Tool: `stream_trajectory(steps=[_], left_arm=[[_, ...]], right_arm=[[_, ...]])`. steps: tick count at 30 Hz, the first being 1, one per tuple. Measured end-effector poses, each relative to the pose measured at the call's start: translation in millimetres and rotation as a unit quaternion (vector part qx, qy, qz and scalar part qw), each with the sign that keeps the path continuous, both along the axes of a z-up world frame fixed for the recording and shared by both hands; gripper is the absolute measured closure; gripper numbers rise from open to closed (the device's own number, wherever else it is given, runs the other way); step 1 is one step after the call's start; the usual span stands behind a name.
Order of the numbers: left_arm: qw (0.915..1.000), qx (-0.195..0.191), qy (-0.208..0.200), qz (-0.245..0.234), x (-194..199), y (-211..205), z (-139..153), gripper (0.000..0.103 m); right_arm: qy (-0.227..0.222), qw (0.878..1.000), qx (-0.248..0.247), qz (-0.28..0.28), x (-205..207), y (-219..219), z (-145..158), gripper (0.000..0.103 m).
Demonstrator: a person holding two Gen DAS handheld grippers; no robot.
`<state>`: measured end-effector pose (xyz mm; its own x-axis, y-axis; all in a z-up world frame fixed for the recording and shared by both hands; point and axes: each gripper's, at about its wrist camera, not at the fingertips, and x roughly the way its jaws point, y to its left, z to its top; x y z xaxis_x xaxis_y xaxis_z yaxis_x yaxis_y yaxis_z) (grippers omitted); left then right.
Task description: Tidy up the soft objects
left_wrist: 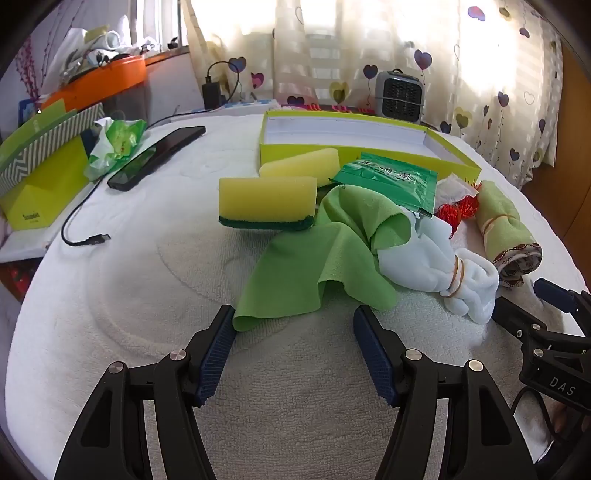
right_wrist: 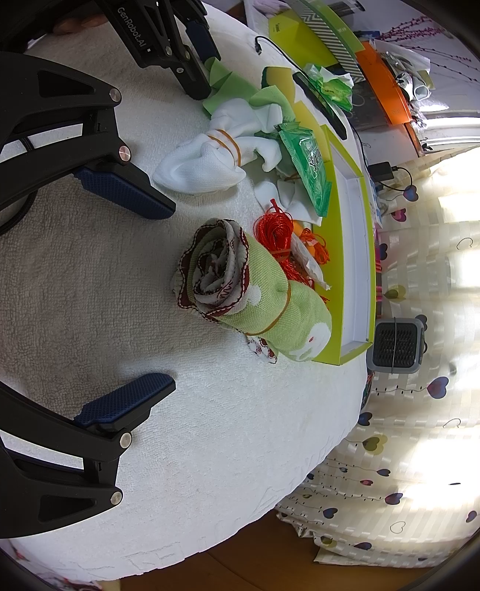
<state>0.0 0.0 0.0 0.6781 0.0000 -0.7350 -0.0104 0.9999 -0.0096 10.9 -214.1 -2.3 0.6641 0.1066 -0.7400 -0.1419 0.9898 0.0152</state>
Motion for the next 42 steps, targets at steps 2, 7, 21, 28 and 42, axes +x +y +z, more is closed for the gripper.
stream_trajectory(steps=[2,7,21,28,42], left_arm=[[1.0,0.003,-0.002,0.0,0,0,0,0.038],[1.0,0.002,-0.001,0.0,0,0,0,0.038],[1.0,0.002,-0.001,-0.001,0,0,0,0.038],[1.0,-0.001,-0.001,-0.009,-1,2,0,0.038],[0.998,-0.058,0.015,-0.02,0,22,8,0.038]], right_arm=[[0.0,1.0,0.0,0.0,0,0,0,0.017],[0.0,1.0,0.0,0.0,0,0,0,0.017],[0.0,1.0,0.0,0.0,0,-1,0,0.017],[0.0,1.0,0.005,0.003,-2,0,1,0.017],[-0.015,0.996,0.079,0.025,-6,-22,15,0.017]])
